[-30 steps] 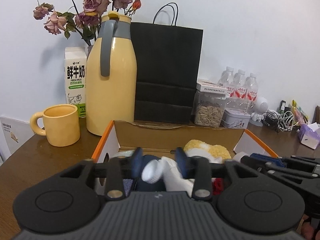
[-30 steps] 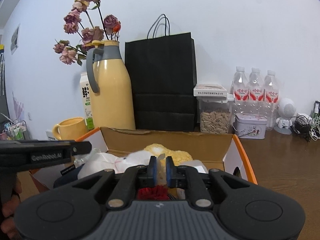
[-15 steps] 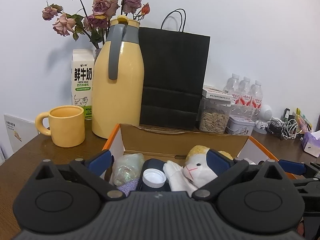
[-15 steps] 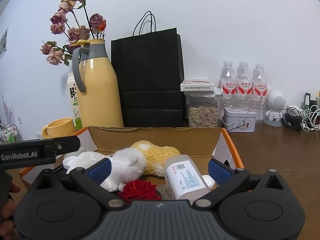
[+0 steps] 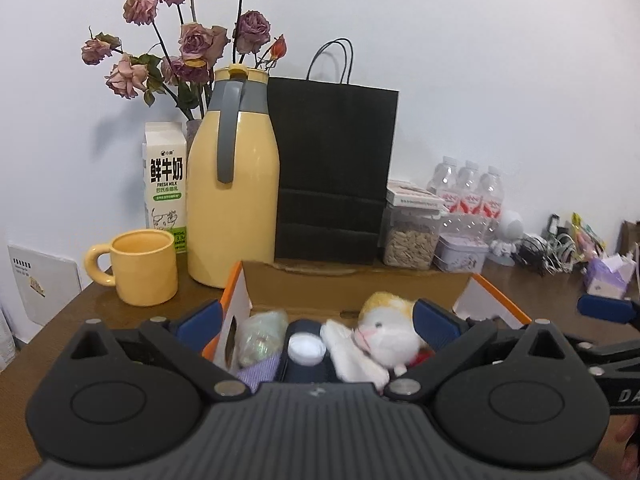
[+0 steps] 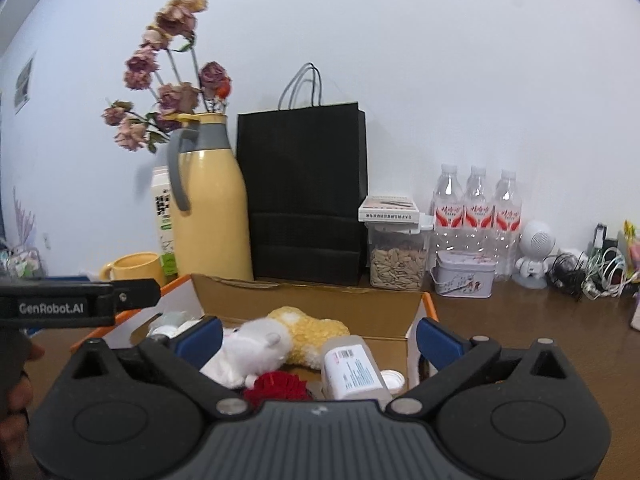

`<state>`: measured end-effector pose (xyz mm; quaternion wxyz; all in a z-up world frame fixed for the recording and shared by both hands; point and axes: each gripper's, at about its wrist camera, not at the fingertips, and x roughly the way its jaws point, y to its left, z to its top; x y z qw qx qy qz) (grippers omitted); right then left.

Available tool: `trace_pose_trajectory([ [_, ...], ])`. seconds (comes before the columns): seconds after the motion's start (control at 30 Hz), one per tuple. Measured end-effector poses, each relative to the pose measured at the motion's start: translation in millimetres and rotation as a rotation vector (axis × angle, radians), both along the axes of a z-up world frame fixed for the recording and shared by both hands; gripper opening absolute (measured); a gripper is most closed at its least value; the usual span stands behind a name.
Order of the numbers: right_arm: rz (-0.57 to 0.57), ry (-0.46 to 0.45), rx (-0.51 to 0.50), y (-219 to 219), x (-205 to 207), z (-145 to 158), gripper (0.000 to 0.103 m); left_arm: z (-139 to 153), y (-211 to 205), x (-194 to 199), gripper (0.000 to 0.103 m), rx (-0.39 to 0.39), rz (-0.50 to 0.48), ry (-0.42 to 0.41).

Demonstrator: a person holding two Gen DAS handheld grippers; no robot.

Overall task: Organize objects
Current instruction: 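Move both tools back down to the items beside the box, then grasp the black USB cable with the right tool while the left tool grasps a ribbed white cap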

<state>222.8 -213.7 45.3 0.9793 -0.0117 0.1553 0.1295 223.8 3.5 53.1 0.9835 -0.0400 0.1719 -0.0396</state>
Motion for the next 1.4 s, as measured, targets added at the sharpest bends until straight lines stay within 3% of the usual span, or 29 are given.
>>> trace_pose_trajectory([
  [0.33,0.029,0.137,-0.056,-17,-64,-21,0.103,-28,15,-62,0.103,0.058,-0.019,0.151],
  [0.67,0.022,0.279,-0.033,-24,-92,-58,0.103,-54,17,-91,0.103,0.008,-0.032,0.268],
  [0.9,0.04,0.284,-0.043,-17,-90,-62,0.103,-55,18,-93,0.103,-0.006,-0.025,0.274],
  [1.17,0.063,0.268,-0.117,-3,-57,-63,0.103,-60,17,-92,0.103,-0.01,-0.021,0.292],
  [1.4,0.088,0.244,-0.203,10,-30,-67,0.085,-61,22,-91,0.103,-0.015,-0.001,0.294],
])
